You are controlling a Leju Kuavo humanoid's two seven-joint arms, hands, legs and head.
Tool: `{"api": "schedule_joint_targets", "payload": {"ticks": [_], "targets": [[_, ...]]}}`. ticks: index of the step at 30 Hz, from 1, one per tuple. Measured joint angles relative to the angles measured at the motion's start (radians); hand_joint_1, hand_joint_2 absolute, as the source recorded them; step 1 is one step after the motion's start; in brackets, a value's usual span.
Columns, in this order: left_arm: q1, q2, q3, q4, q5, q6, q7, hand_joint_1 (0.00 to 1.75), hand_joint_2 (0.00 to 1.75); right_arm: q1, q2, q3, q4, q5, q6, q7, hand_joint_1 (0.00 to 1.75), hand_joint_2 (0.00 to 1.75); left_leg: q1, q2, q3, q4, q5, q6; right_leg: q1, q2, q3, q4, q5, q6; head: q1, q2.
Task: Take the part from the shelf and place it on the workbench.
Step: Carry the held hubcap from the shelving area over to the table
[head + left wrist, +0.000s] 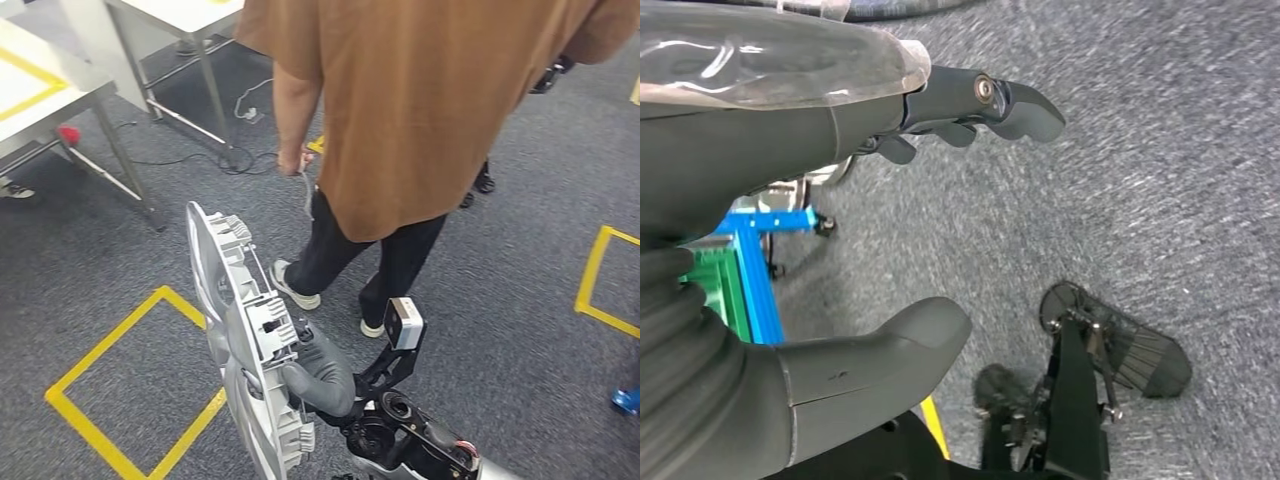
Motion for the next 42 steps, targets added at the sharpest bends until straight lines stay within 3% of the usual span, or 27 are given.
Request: {"api": "schedule_joint_targets", "payload": {"ticks": [2, 3, 5, 7, 9, 11, 13, 14, 15, 17, 19, 20, 22, 24, 25, 27, 28, 29, 30, 31, 33, 35, 37, 38, 40, 42], "targets": [[0.001, -0.001, 0.000, 0.000, 0.001, 0.000, 0.000, 0.00, 1.75, 0.000, 0.000, 0.000, 0.001, 0.000, 0.000, 0.000, 1.75, 1.75, -0.002, -0.026, 0.007, 0.000, -0.002, -0.001, 0.003, 0.025, 0.056, -0.140, 0.082, -0.014, 0.003, 0.000], [0.000, -0.001, 0.000, 0.000, 0.001, 0.000, 0.000, 0.00, 1.75, -0.001, 0.000, 0.000, 0.001, 0.000, 0.001, 0.000, 1.75, 1.75, -0.003, -0.038, 0.007, 0.001, -0.002, -0.004, 0.004, 0.041, 0.080, -0.201, 0.105, -0.019, 0.003, 0.000], [0.000, -0.001, 0.000, 0.000, 0.001, 0.000, 0.000, 0.00, 1.75, -0.003, 0.000, 0.000, 0.001, 0.000, 0.001, 0.000, 1.75, 1.75, -0.001, -0.056, 0.000, 0.001, 0.002, -0.013, 0.007, 0.061, 0.104, -0.255, 0.112, -0.024, 0.003, 0.000], [0.003, 0.001, 0.000, 0.000, 0.001, 0.000, 0.000, 0.00, 1.75, -0.005, 0.002, 0.001, 0.001, 0.000, 0.001, 0.000, 1.75, 1.75, 0.000, -0.064, -0.008, -0.001, 0.006, -0.026, 0.006, 0.046, 0.112, -0.268, 0.115, -0.029, 0.002, 0.000], [0.007, 0.002, 0.000, 0.001, 0.001, 0.000, 0.000, 0.00, 1.75, -0.006, 0.004, 0.001, 0.001, 0.000, 0.001, 0.001, 1.75, 1.75, -0.002, -0.026, -0.027, 0.034, -0.018, -0.036, 0.001, 0.027, 0.117, -0.282, 0.124, -0.037, -0.009, 0.000], [0.004, 0.001, 0.000, 0.001, 0.000, 0.000, 0.000, 0.00, 1.75, -0.006, 0.006, 0.001, 0.002, 0.000, 0.001, 0.000, 1.75, 1.75, -0.001, 0.026, -0.085, 0.151, -0.081, -0.044, 0.002, 0.003, 0.117, -0.287, 0.129, -0.042, -0.026, 0.000], [0.002, 0.001, 0.000, 0.001, 0.000, 0.000, -0.001, 0.00, 1.75, -0.005, 0.006, 0.001, 0.005, 0.000, 0.001, 0.000, 1.75, 1.75, 0.003, 0.041, -0.147, 0.277, -0.127, -0.050, 0.003, -0.023, 0.115, -0.287, 0.128, -0.044, -0.037, 0.000], [0.002, 0.001, 0.000, 0.001, -0.001, 0.000, -0.001, 0.00, 1.75, -0.005, 0.006, 0.002, 0.007, 0.000, 0.001, 0.000, 1.75, 1.75, 0.006, 0.043, -0.156, 0.293, -0.122, -0.053, 0.002, -0.035, 0.115, -0.287, 0.127, -0.043, -0.041, 0.000], [0.003, 0.001, 0.000, 0.001, -0.001, 0.000, -0.001, 0.00, 1.75, -0.005, 0.006, 0.002, 0.007, 0.000, 0.001, 0.000, 1.75, 1.75, 0.008, 0.047, -0.141, 0.265, -0.098, -0.056, 0.001, -0.045, 0.116, -0.286, 0.126, -0.041, -0.044, 0.000], [0.003, 0.002, 0.000, 0.001, -0.001, 0.000, -0.001, 0.00, 1.75, -0.005, 0.006, 0.002, 0.008, 0.000, 0.001, 0.000, 1.75, 1.75, 0.011, 0.079, -0.068, 0.123, -0.033, -0.061, -0.001, -0.063, 0.117, -0.281, 0.120, -0.033, -0.051, 0.000], [0.000, 0.002, 0.000, 0.001, -0.002, 0.000, -0.001, 0.00, 1.75, -0.007, 0.006, 0.002, 0.009, 0.001, 0.001, 0.001, 1.75, 1.75, 0.009, 0.104, -0.016, 0.020, -0.002, -0.051, 0.005, -0.077, 0.118, -0.274, 0.111, -0.022, -0.055, 0.000], [-0.001, 0.002, 0.000, 0.001, -0.002, 0.000, -0.001, 0.00, 1.75, -0.007, 0.006, 0.002, 0.009, 0.001, 0.001, 0.001, 1.75, 1.75, 0.006, 0.106, -0.011, 0.006, -0.003, -0.043, 0.008, -0.084, 0.119, -0.273, 0.108, -0.017, -0.052, 0.000], [0.000, 0.002, 0.000, 0.001, -0.002, 0.000, -0.001, 0.00, 1.75, -0.007, 0.006, 0.002, 0.009, 0.002, 0.001, 0.001, 1.75, 1.75, 0.004, 0.086, -0.011, 0.007, -0.004, -0.025, 0.007, -0.094, 0.126, -0.273, 0.103, -0.008, -0.041, 0.000], [0.001, 0.002, 0.000, 0.001, -0.002, 0.000, -0.001, 0.00, 1.75, -0.008, 0.006, 0.002, 0.009, 0.002, 0.001, 0.001, 1.75, 1.75, 0.005, 0.071, -0.009, 0.005, -0.003, -0.010, 0.002, -0.069, 0.117, -0.244, 0.076, 0.002, -0.034, 0.000], [0.001, 0.002, 0.000, 0.001, -0.002, 0.000, -0.001, 0.00, 1.75, -0.008, 0.006, 0.002, 0.009, 0.002, 0.001, 0.001, 1.75, 1.75, 0.006, 0.063, -0.008, 0.003, -0.001, -0.004, 0.001, -0.047, 0.097, -0.197, 0.047, 0.005, -0.029, 0.000], [0.000, 0.003, 0.000, 0.001, -0.002, 0.000, -0.001, 0.00, 1.75, -0.006, 0.006, 0.002, 0.009, 0.002, 0.001, 0.001, 1.75, 1.75, 0.004, 0.045, -0.008, 0.004, -0.001, 0.003, 0.001, -0.012, 0.032, -0.053, -0.022, 0.005, -0.015, 0.000], [0.000, 0.002, 0.000, 0.001, -0.002, 0.000, -0.001, 0.00, 1.75, -0.005, 0.006, 0.002, 0.009, 0.002, 0.001, 0.001, 1.75, 1.75, 0.002, 0.034, -0.008, 0.004, -0.001, 0.005, 0.002, -0.007, 0.002, 0.009, -0.042, 0.003, -0.010, 0.000], [0.000, 0.002, 0.000, 0.001, -0.002, 0.000, -0.001, 0.00, 1.75, -0.003, 0.006, 0.002, 0.009, 0.002, 0.001, 0.000, 1.75, 1.75, -0.001, 0.022, -0.007, 0.004, -0.001, 0.005, 0.002, -0.005, -0.013, 0.038, -0.042, 0.000, -0.007, 0.000], [0.000, 0.002, 0.000, 0.001, -0.002, 0.000, -0.001, 0.00, 1.75, -0.002, 0.006, 0.002, 0.009, 0.002, 0.001, 0.000, 1.75, 1.75, -0.002, 0.009, -0.006, 0.004, -0.001, 0.005, 0.003, -0.003, -0.010, 0.025, -0.021, -0.004, -0.004, 0.000], [0.000, 0.002, 0.000, 0.001, -0.002, 0.000, -0.001, 0.00, 1.75, -0.002, 0.006, 0.002, 0.009, 0.002, 0.001, 0.000, 1.75, 1.75, -0.003, -0.004, -0.004, 0.004, -0.001, 0.005, 0.004, 0.003, 0.012, -0.029, 0.017, -0.010, -0.001, 0.000], [0.000, 0.001, 0.000, 0.001, -0.002, 0.000, -0.001, 0.00, 1.75, -0.002, 0.006, 0.002, 0.009, 0.002, 0.001, 0.000, 1.75, 1.75, -0.005, -0.027, -0.002, 0.005, -0.001, 0.003, 0.005, 0.041, 0.072, -0.171, 0.088, -0.024, 0.003, 0.000], [-0.001, 0.000, 0.000, 0.001, -0.002, 0.000, -0.001, 0.00, 1.75, -0.003, 0.006, 0.002, 0.009, 0.002, 0.001, 0.000, 1.75, 1.75, -0.002, -0.047, -0.007, 0.006, 0.003, -0.005, 0.008, 0.071, 0.104, -0.250, 0.108, -0.031, 0.004, 0.000], [0.001, 0.001, 0.000, 0.001, -0.002, 0.000, -0.001, 0.00, 1.75, -0.005, 0.006, 0.002, 0.009, 0.002, 0.000, 0.001, 1.75, 1.75, 0.001, -0.066, -0.013, 0.002, 0.010, -0.019, 0.009, 0.062, 0.114, -0.265, 0.106, -0.034, 0.003, 0.000], [0.004, 0.001, 0.000, 0.002, -0.002, 0.000, -0.001, 0.00, 1.75, -0.005, 0.007, 0.002, 0.009, 0.002, 0.000, 0.001, 1.75, 1.75, 0.001, -0.062, -0.015, 0.003, 0.010, -0.025, 0.007, 0.052, 0.119, -0.271, 0.111, -0.037, 0.002, 0.000], [0.006, 0.001, 0.000, 0.002, -0.002, 0.000, -0.001, 0.00, 1.75, -0.006, 0.008, 0.002, 0.009, 0.002, 0.000, 0.001, 1.75, 1.75, -0.001, -0.019, -0.041, 0.054, -0.024, -0.035, 0.002, 0.027, 0.128, -0.286, 0.121, -0.045, -0.010, 0.000], [0.003, 0.000, 0.000, 0.003, -0.002, 0.000, -0.001, 0.00, 1.75, -0.005, 0.008, 0.002, 0.009, 0.002, 0.000, 0.000, 1.75, 1.75, 0.001, 0.031, -0.104, 0.182, -0.091, -0.046, 0.003, 0.001, 0.127, -0.290, 0.125, -0.049, -0.027, 0.000]]}}
